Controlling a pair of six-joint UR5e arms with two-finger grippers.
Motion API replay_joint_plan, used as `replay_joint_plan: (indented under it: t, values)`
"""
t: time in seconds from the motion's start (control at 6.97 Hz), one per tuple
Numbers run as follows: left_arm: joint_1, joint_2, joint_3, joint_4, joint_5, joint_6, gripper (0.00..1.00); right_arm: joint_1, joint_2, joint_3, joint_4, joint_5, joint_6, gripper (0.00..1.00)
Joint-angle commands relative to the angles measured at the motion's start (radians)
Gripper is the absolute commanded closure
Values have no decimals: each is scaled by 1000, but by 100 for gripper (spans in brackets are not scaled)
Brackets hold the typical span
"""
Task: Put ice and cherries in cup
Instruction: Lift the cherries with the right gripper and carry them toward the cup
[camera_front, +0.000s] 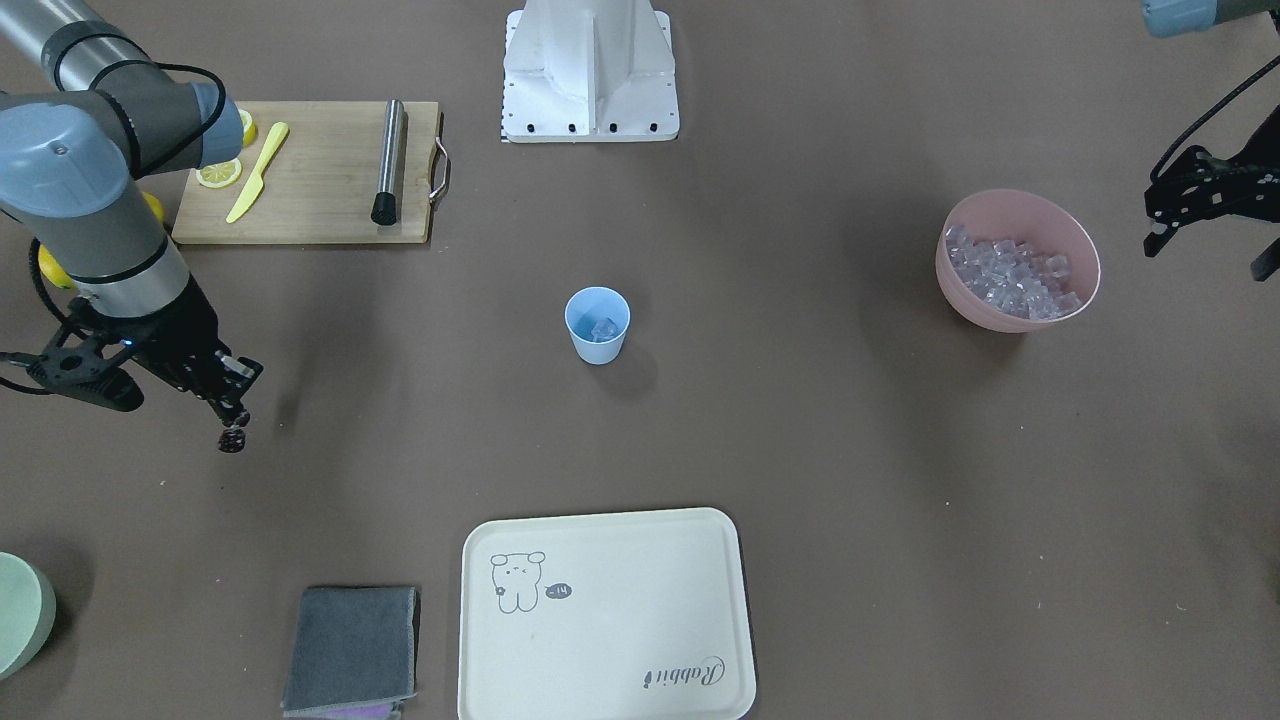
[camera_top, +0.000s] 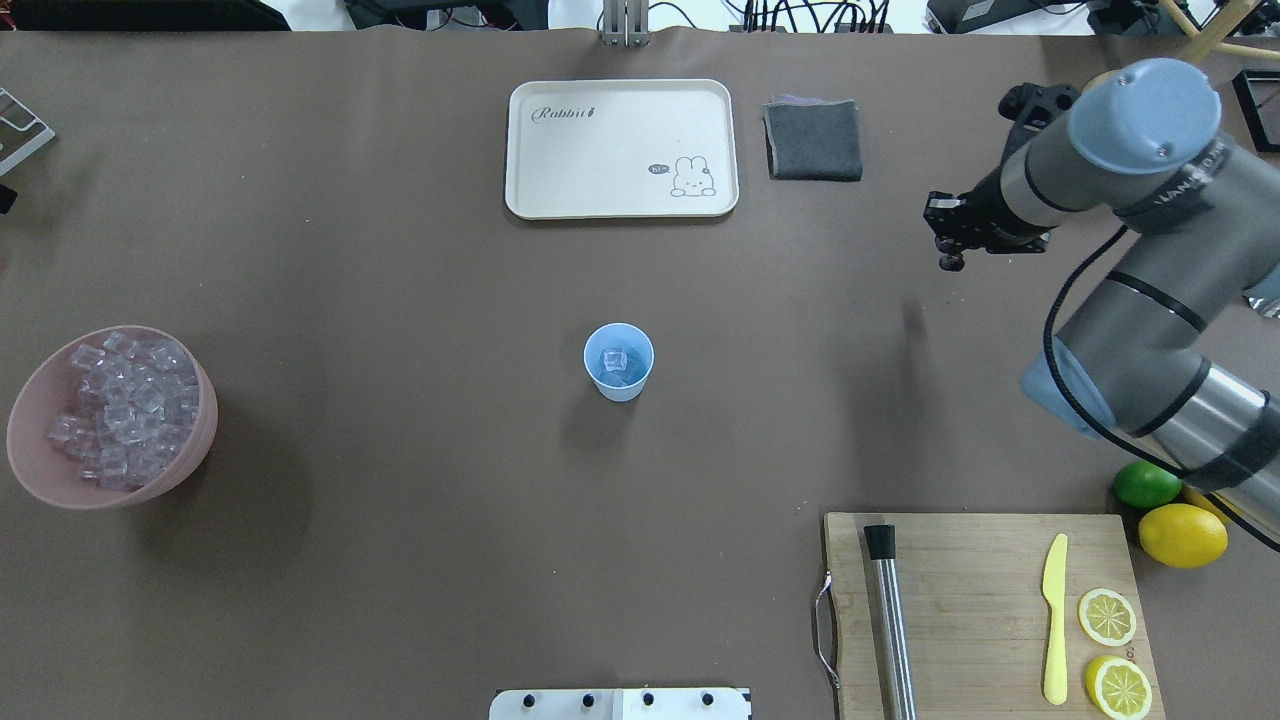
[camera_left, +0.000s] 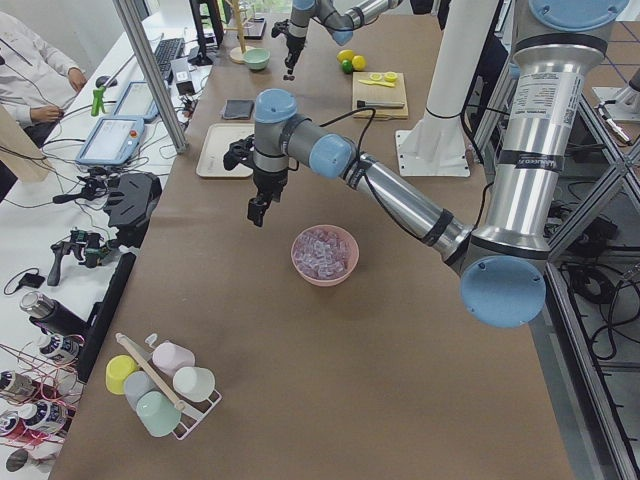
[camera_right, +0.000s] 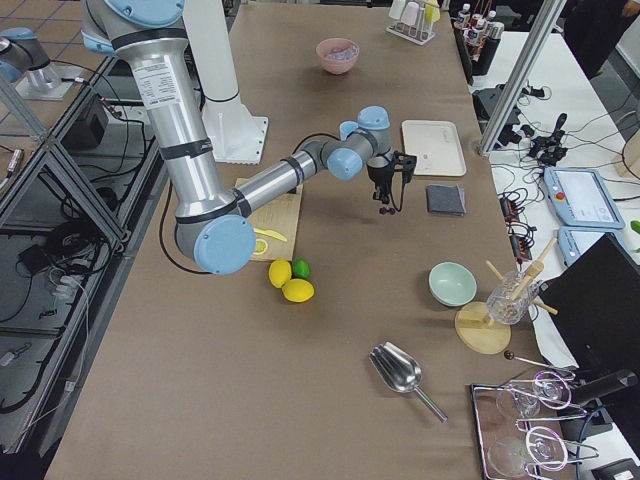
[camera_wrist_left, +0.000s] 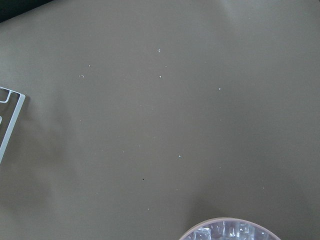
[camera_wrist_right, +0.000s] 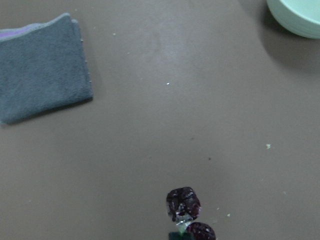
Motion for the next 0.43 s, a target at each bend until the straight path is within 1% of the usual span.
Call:
replay_joint_plan:
  t: [0.0,0.14,0.29]
  values:
    - [0,-1,-1,0,0,-1,1,-99,212,32,-219,-19,128,100]
    - [0,-3,-3,0,2,-1,1,-184,273,27,-221,-105,193,100]
    - [0,-4,-3,-2,2,1,1,-249,324,17,-221,-165,222,100]
